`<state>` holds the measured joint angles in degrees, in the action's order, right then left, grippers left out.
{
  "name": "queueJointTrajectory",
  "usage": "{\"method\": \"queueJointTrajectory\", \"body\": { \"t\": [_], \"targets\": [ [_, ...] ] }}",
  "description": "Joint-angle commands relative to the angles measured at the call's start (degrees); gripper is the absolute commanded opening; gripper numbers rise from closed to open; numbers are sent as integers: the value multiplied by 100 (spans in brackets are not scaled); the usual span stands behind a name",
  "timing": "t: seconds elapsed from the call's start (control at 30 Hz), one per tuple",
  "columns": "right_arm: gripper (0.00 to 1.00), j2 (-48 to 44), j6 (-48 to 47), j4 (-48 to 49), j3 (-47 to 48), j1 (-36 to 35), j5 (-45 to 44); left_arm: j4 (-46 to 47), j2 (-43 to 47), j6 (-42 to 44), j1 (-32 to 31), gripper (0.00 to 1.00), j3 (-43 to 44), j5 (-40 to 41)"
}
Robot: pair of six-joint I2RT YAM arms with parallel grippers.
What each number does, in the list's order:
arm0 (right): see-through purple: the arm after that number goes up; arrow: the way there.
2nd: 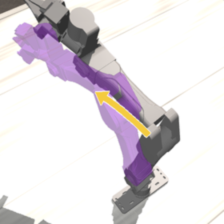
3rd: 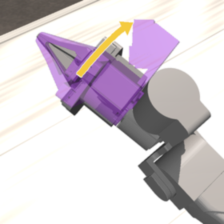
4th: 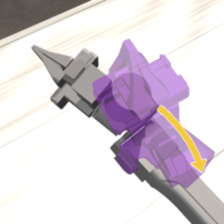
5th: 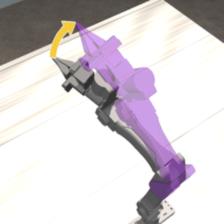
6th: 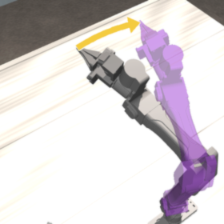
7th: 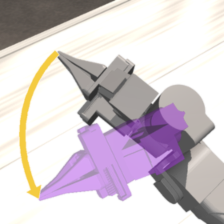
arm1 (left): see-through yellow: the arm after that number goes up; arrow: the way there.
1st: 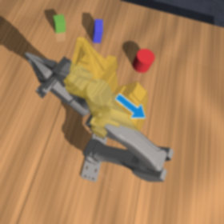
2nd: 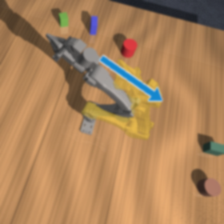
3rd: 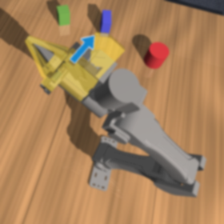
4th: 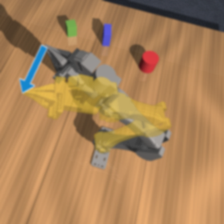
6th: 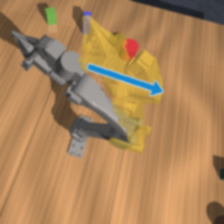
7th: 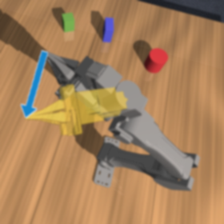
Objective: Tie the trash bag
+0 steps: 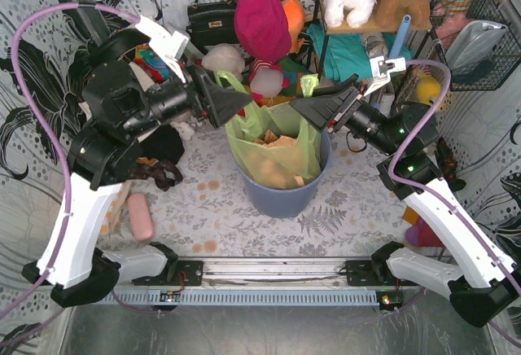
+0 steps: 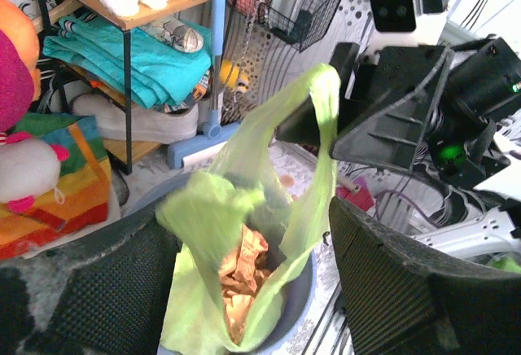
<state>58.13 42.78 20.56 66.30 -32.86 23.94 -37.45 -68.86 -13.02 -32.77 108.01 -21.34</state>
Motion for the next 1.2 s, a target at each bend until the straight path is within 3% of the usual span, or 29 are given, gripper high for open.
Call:
{"method": "queueJointTrajectory", "body": {
  "t": [0.0, 0.17, 0.27, 0.47, 0.7, 0.83, 0.97, 1.1, 1.17],
  "targets": [
    [56, -43, 11, 231, 101, -10, 13, 1838, -90, -1272, 957, 77, -587, -2503],
    [55, -79, -29, 188, 159, -10, 93, 4419, 33, -3049, 1550, 74, -1507, -3994],
    [55, -74, -37, 206, 226, -15, 185, 4822, 59, -3322, 1710, 74, -1587, -4329],
    [55, -64, -28, 195, 261, -10, 242, 2602, 164, -1812, 2041, 78, -1038, -4077],
    [55, -82, -20, 151, 260, -10, 229, 1186, 127, -1080, 2165, 78, -1018, -3600],
    [55, -91, -38, 96, 267, -10, 216, 1057, 163, -920, 2166, 79, -1106, -3680],
    [55, -84, -43, 125, 260, -10, 229, 2382, 367, -1671, 2168, 79, -1592, -4292],
    [55, -29, 24, 350, 249, -11, 304, 5010, 384, -3639, 2167, 77, -2179, -4922],
    [55, 41, 50, 441, 329, -10, 333, 5898, 260, -4329, 2165, 77, -2216, -4991]
  ]
}}
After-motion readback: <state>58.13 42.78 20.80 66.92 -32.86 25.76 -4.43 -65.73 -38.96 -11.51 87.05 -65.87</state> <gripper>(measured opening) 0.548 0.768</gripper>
